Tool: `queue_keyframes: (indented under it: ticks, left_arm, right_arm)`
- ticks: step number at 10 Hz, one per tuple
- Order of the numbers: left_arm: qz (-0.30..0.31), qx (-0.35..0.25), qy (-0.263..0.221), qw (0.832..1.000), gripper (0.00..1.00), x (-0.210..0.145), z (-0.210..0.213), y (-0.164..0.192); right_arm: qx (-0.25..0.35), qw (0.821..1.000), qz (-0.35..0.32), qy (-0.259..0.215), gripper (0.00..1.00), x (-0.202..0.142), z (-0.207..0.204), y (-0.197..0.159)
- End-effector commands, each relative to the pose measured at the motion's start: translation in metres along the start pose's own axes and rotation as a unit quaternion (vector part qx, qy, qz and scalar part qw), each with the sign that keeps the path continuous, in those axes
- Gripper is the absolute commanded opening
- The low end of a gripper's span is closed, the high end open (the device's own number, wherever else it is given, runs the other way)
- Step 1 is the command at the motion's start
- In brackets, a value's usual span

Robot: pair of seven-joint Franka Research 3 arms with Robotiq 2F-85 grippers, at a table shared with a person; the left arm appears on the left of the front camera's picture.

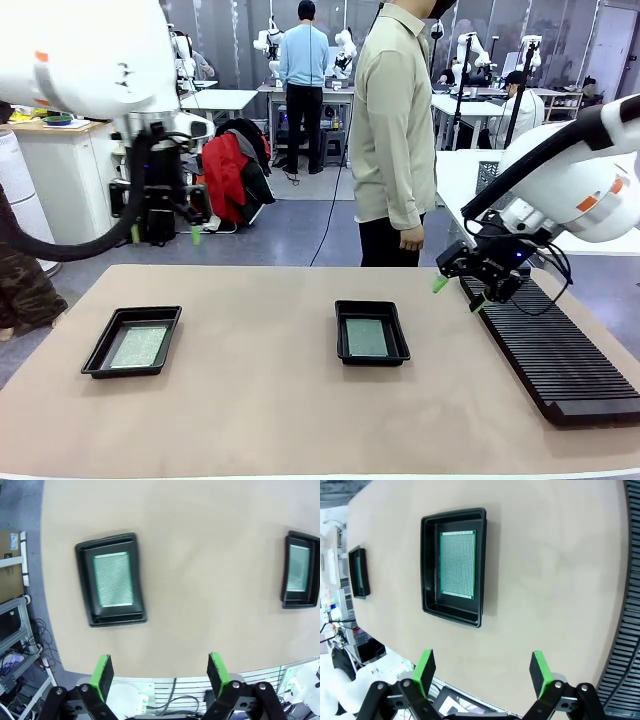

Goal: Inspect and transfer BCBs to ESD trays.
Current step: Pick up the ESD tray and place it on the left side of the table.

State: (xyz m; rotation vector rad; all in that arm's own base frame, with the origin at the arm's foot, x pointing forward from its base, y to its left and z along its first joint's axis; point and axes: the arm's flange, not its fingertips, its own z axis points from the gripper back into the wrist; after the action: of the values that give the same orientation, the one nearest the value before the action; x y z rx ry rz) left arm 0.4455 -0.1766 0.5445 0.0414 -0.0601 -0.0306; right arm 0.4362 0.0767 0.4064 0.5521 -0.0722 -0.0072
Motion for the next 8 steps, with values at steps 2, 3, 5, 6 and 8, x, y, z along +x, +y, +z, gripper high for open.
queue_keyframes:
  ticks: [2,3,5,6,8]
  left_arm:
    - [-0.006,-0.029,-0.009,1.0,1.0,0.024,-0.012,-0.057]
    - [-0.017,-0.039,-0.015,0.999,1.0,0.028,-0.019,-0.076]
    - [-0.02,-0.051,-0.03,0.998,1.0,0.031,-0.035,-0.11]
    - [-0.023,-0.058,-0.029,0.998,1.0,0.035,-0.043,-0.124]
    - [-0.029,-0.071,-0.03,0.997,1.0,0.043,-0.062,-0.153]
  right_arm:
    - [0.055,0.998,0.017,0.015,1.0,-0.002,0.012,-0.036]
    - [0.068,0.997,0.026,0.015,1.0,-0.003,0.017,-0.047]
    - [0.098,0.994,0.049,0.012,1.0,-0.011,0.023,-0.065]
    - [0.113,0.992,0.061,0.013,1.0,-0.014,0.025,-0.072]
    - [0.12,0.99,0.073,0.011,1.0,-0.015,0.029,-0.084]
